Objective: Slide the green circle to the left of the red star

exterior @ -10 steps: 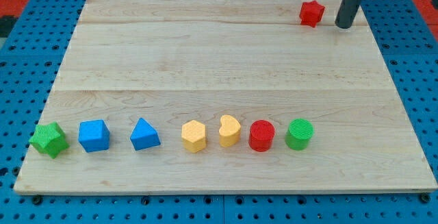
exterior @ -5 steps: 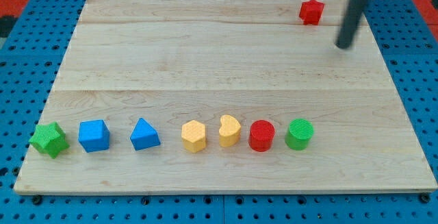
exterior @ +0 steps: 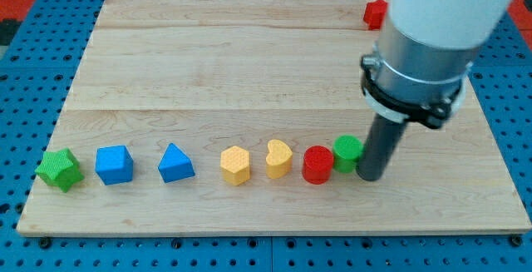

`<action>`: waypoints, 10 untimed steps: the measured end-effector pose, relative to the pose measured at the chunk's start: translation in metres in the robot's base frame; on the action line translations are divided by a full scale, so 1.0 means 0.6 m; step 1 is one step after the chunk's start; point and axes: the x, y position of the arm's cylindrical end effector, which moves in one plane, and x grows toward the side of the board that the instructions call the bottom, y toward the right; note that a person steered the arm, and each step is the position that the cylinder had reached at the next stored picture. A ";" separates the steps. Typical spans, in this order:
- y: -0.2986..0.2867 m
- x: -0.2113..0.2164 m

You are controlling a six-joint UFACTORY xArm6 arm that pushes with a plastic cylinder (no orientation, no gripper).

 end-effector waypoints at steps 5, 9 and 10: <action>-0.248 -0.228; -0.154 -0.196; -0.073 -0.190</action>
